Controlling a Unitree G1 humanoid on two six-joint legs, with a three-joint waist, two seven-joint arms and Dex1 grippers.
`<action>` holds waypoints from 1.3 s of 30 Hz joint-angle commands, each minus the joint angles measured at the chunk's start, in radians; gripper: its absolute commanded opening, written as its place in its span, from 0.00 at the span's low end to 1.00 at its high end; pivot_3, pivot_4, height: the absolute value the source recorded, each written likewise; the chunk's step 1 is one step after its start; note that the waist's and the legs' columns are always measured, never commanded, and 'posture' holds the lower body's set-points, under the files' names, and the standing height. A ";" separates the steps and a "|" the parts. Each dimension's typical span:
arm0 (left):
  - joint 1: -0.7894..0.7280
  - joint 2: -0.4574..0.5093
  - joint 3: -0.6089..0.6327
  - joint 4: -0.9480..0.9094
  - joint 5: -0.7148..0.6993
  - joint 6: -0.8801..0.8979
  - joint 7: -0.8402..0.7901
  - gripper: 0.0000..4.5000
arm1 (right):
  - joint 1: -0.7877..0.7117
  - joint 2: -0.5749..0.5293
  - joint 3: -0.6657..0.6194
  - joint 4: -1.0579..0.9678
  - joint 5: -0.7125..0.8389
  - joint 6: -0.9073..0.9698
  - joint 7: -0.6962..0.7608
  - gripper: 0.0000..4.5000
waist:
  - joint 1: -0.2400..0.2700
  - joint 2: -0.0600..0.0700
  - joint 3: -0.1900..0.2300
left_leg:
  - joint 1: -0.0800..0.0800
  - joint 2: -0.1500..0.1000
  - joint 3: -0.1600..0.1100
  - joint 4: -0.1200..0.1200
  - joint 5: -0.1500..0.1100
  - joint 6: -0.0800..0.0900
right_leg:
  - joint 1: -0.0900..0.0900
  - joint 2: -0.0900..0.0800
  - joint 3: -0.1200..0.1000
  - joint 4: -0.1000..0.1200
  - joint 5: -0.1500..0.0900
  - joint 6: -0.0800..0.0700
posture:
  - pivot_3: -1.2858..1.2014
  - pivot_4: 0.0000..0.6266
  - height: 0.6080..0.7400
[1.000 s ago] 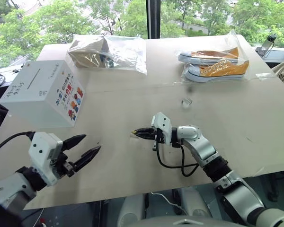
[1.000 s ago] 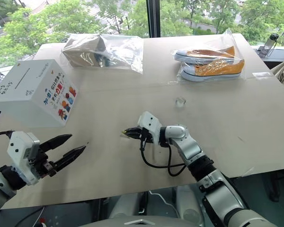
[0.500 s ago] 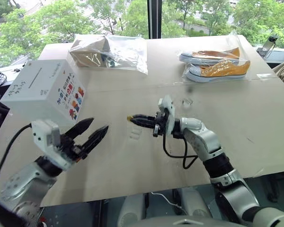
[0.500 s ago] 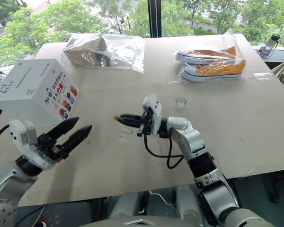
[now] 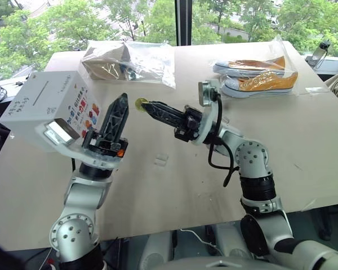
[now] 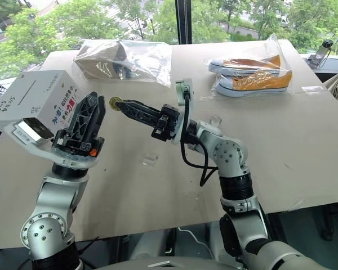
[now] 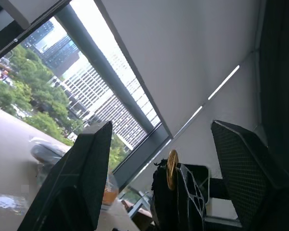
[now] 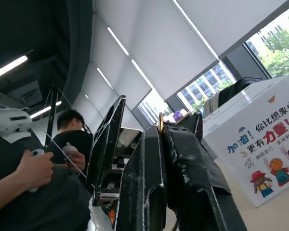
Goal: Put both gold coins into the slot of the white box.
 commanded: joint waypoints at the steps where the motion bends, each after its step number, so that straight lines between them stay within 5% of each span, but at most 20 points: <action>1: -0.012 -0.044 -0.080 -0.008 0.003 -0.026 -0.002 0.46 | -0.016 0.010 -0.005 -0.046 0.052 0.006 -0.004 0.00 | 0.000 0.000 0.000 | 0.000 0.000 0.000 0.000 0.000 0.000 | 0.000 0.000 0.000 0.000 0.000 0.000 | 0.52 0.24 1.00; 2: -0.012 -0.053 -0.088 -0.004 -0.001 -0.029 0.001 0.46 | -0.017 0.009 -0.005 -0.048 0.058 0.009 -0.005 0.00 | 0.000 0.000 0.000 | 0.000 0.000 0.000 0.000 0.000 0.000 | 0.000 0.000 0.000 0.000 0.000 0.000 | 0.52 0.24 1.00; 3: -0.012 -0.056 -0.096 -0.002 -0.006 -0.032 -0.002 0.29 | -0.018 0.009 -0.004 -0.049 0.065 0.010 -0.007 0.00 | 0.000 0.000 0.000 | 0.000 0.000 0.000 0.000 0.000 0.000 | 0.000 0.000 0.000 0.000 0.000 0.000 | 0.52 0.24 1.00; 7: -0.002 -0.047 -0.120 0.003 -0.017 -0.036 -0.012 0.02 | -0.021 0.007 -0.001 -0.050 0.074 0.009 -0.011 0.00 | -0.004 0.000 0.000 | 0.000 0.001 0.000 0.000 0.000 0.000 | 0.000 0.002 0.000 0.000 0.000 0.000 | 0.52 0.24 1.00; 22: 0.008 -0.033 -0.118 0.026 -0.028 -0.067 -0.030 0.02 | -0.020 -0.003 0.021 -0.050 0.058 -0.005 -0.007 0.00 | -0.003 0.000 0.000 | -0.001 0.001 0.000 0.000 0.000 0.000 | 0.000 0.002 0.001 -0.002 0.000 0.000 | 0.52 0.24 1.00; 25: -0.005 -0.040 -0.082 0.032 -0.057 -0.096 0.000 0.00 | -0.015 -0.010 0.024 -0.053 0.067 -0.001 0.011 0.19 | -0.003 0.000 0.000 | -0.001 0.001 0.000 0.000 0.000 0.000 | 0.000 0.002 0.001 -0.002 0.000 0.000 | 0.52 0.24 1.00; 29: -0.028 -0.008 -0.032 0.029 -0.092 -0.119 0.050 0.00 | -0.011 -0.019 0.031 -0.048 0.022 -0.037 -0.012 0.63 | -0.003 0.000 0.000 | -0.001 0.001 -0.001 0.000 0.000 0.000 | 0.000 0.003 0.000 -0.002 0.000 0.000 | 0.52 0.24 1.00; 34: -0.088 0.122 0.048 0.010 -0.094 -0.119 0.173 0.00 | -0.017 -0.083 0.050 -0.042 -0.061 -0.113 0.029 0.63 | -0.001 0.000 0.000 | -0.001 0.001 -0.001 0.000 0.000 0.000 | 0.000 0.002 0.000 -0.002 0.000 0.000 | 0.52 0.24 1.00; 39: -0.193 0.356 0.173 0.018 -0.050 -0.105 0.326 0.00 | -0.071 -0.189 0.121 0.017 -0.280 -0.330 0.116 0.63 | -0.002 0.000 0.001 | -0.001 0.001 -0.001 0.000 0.000 0.000 | 0.000 0.002 0.000 -0.003 0.000 0.000 | 0.52 0.24 1.00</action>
